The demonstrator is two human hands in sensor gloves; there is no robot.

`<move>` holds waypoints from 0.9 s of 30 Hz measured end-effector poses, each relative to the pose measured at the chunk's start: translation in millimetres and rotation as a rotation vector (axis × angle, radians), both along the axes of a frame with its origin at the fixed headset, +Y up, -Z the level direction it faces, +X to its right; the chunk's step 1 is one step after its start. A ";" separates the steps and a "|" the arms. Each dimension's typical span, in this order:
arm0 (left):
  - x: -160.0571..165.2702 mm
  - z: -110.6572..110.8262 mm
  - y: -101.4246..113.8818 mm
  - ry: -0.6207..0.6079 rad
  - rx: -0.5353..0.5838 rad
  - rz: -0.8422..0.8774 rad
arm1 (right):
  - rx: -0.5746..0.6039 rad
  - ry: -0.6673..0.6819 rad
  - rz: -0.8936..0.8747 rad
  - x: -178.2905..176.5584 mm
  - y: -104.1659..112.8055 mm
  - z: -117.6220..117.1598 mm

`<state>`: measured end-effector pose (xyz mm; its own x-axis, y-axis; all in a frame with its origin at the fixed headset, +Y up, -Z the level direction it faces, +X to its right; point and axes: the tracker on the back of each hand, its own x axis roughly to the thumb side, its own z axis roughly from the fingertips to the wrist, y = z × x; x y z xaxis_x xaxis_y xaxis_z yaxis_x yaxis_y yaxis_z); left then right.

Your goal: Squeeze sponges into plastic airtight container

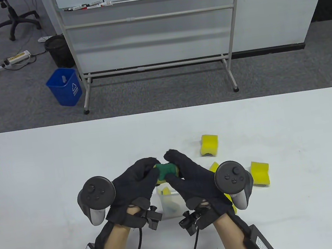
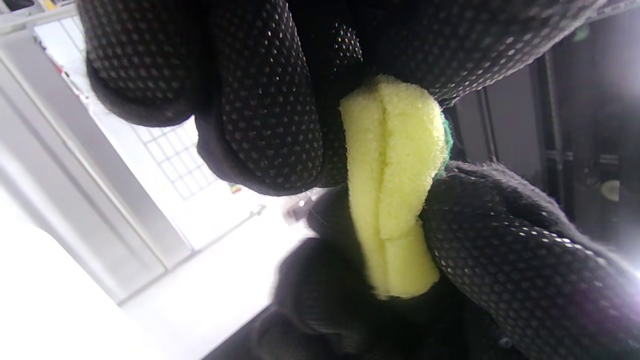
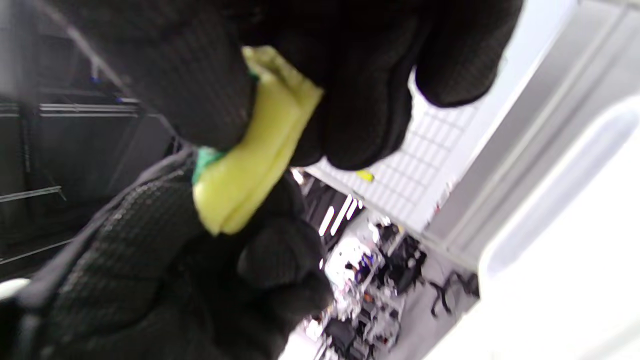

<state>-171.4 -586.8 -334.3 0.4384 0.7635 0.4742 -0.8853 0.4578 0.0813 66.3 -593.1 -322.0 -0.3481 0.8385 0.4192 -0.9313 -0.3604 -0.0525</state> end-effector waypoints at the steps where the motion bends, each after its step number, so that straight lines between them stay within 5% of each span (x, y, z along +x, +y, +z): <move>1: 0.6 -0.3 -0.3 -0.003 -0.010 -0.018 | 0.007 -0.013 0.026 0.2 0.0 0.4; 9: -4.8 2.2 2.2 0.168 0.023 -0.289 | 0.173 -0.269 0.335 -1.9 -0.3 2.6; 27: -12.3 -11.3 -11.5 0.267 -0.047 -0.488 | 0.214 -0.328 0.709 -26.7 -21.7 -4.9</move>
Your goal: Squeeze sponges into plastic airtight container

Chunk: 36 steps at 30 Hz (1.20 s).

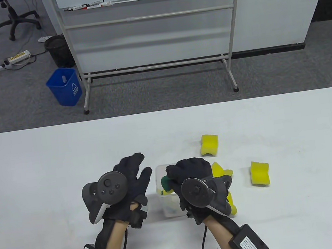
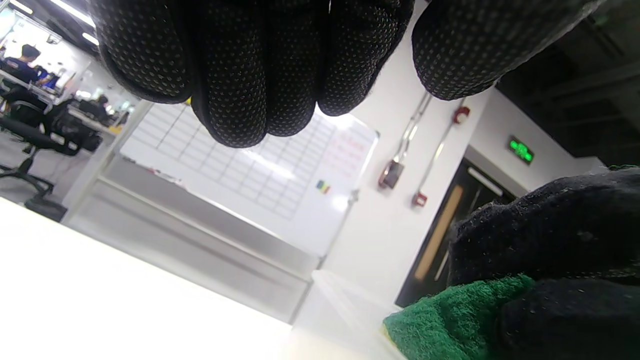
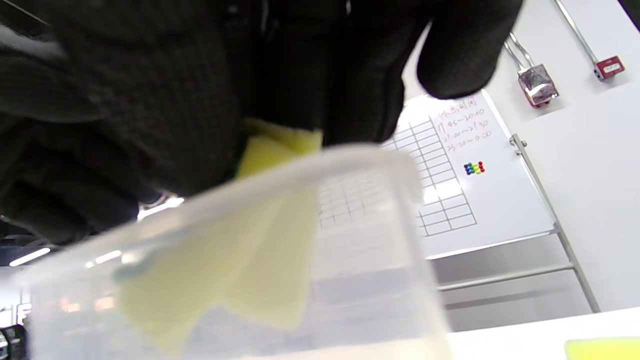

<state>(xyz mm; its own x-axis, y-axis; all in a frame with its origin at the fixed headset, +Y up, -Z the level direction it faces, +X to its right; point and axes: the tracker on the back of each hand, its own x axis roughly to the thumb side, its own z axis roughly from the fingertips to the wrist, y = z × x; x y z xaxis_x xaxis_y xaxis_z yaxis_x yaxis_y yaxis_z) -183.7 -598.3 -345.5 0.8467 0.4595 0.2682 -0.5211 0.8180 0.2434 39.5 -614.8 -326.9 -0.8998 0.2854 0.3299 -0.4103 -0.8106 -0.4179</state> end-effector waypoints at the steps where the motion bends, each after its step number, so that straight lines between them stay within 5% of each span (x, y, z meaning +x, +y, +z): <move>1: -0.3 -0.4 -0.4 0.001 0.000 0.001 | 0.001 -0.004 0.010 -0.4 -0.2 0.1; 10: -1.4 -0.8 -0.2 0.010 0.000 -0.003 | 0.007 -0.038 0.143 -8.2 -1.3 1.9; 20: -5.2 -4.9 -4.9 0.051 -0.015 -0.064 | 0.015 -0.087 -0.047 22.6 19.6 5.4; 26: -7.4 -8.0 -6.7 0.076 -0.050 -0.122 | -0.213 -0.206 -0.168 76.4 28.3 4.0; 30: -11.0 -8.2 -5.9 0.073 -0.070 -0.098 | -0.500 -0.227 0.039 92.8 -17.2 -0.7; 36: -10.9 -8.0 -5.3 0.063 -0.076 -0.089 | -0.752 -0.175 0.398 91.2 -98.6 5.6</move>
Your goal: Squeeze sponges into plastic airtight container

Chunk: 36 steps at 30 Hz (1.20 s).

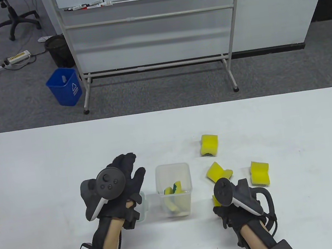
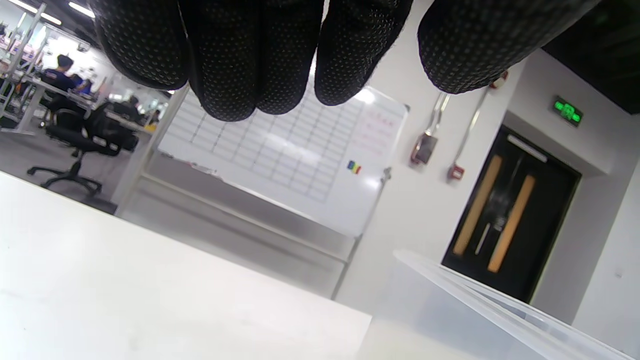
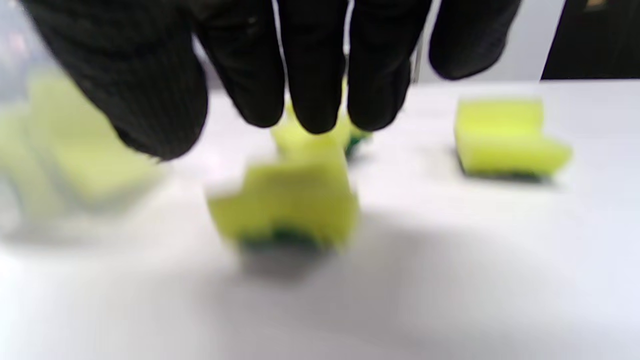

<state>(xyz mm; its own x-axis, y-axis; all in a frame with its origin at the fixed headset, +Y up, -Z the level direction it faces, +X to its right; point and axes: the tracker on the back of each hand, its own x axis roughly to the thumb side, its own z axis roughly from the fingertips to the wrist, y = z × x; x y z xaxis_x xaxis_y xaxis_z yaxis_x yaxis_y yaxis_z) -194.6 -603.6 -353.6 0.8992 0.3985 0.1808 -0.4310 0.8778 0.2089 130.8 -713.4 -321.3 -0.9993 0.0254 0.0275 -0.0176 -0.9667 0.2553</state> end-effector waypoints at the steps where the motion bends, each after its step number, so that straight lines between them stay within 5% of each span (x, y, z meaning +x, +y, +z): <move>1: 0.2 0.1 0.0 -0.002 0.000 -0.001 | -0.034 0.009 0.030 -0.5 -7.5 0.8; 4: 0.4 0.4 0.0 -0.006 -0.004 0.000 | 0.035 0.024 0.099 -2.7 -22.2 2.2; 11: 1.6 3.1 3.3 -0.034 0.000 0.042 | 0.280 0.049 0.164 -4.2 -16.5 1.7; 20: 13.2 18.2 18.2 -0.130 0.061 0.147 | 0.605 -0.192 -0.482 33.5 75.9 16.9; 25: 22.6 28.2 26.7 -0.267 0.077 0.247 | 0.687 -0.176 -0.926 22.4 122.8 23.8; 30: 33.4 36.4 31.7 -0.422 0.061 0.388 | 0.688 -0.078 -1.150 -16.0 139.9 20.0; 36: 29.0 32.1 27.7 -0.485 0.010 0.540 | 0.652 -0.030 -1.279 -51.0 136.1 10.1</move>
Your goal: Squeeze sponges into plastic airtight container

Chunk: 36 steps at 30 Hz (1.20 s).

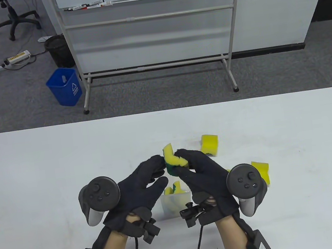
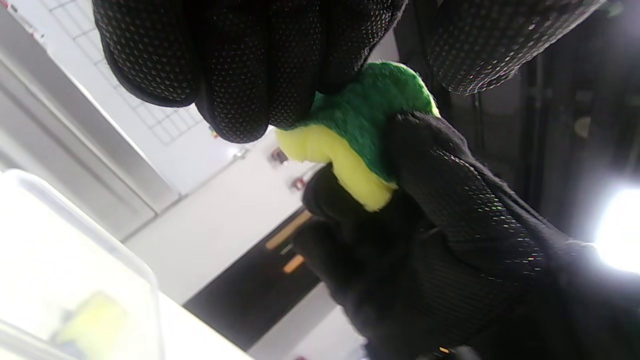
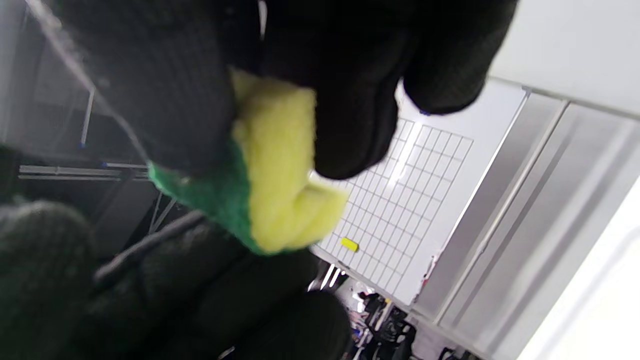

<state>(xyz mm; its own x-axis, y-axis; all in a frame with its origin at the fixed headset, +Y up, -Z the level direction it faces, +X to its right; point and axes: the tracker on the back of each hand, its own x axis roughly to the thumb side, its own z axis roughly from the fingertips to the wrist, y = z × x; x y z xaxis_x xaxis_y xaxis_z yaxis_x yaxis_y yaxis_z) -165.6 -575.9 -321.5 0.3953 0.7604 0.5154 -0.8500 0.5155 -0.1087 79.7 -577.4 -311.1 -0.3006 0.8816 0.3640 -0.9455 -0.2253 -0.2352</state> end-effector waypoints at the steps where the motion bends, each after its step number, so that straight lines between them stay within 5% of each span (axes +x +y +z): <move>1: -2.0 -1.3 -0.8 0.000 -0.009 0.017 | 0.004 0.008 -0.021 -2.6 -1.5 -1.6; 9: -7.5 -13.9 -12.4 0.026 -0.054 0.040 | -0.052 0.242 -0.186 -14.6 -14.5 -19.3; 14: -9.7 -12.0 -10.3 0.055 -0.064 0.053 | -0.058 0.365 -0.092 -20.9 -11.6 -25.2; 22: -9.4 -12.5 -12.1 0.195 0.009 -0.015 | -0.044 0.413 0.025 -24.0 -13.9 -24.0; 29: -10.2 -14.3 -10.1 0.186 0.038 -0.079 | 0.105 0.119 0.222 -19.5 -4.7 -13.3; 36: 2.1 -10.7 -4.1 0.130 0.095 -0.264 | 0.071 0.384 0.293 -18.5 -6.8 -18.9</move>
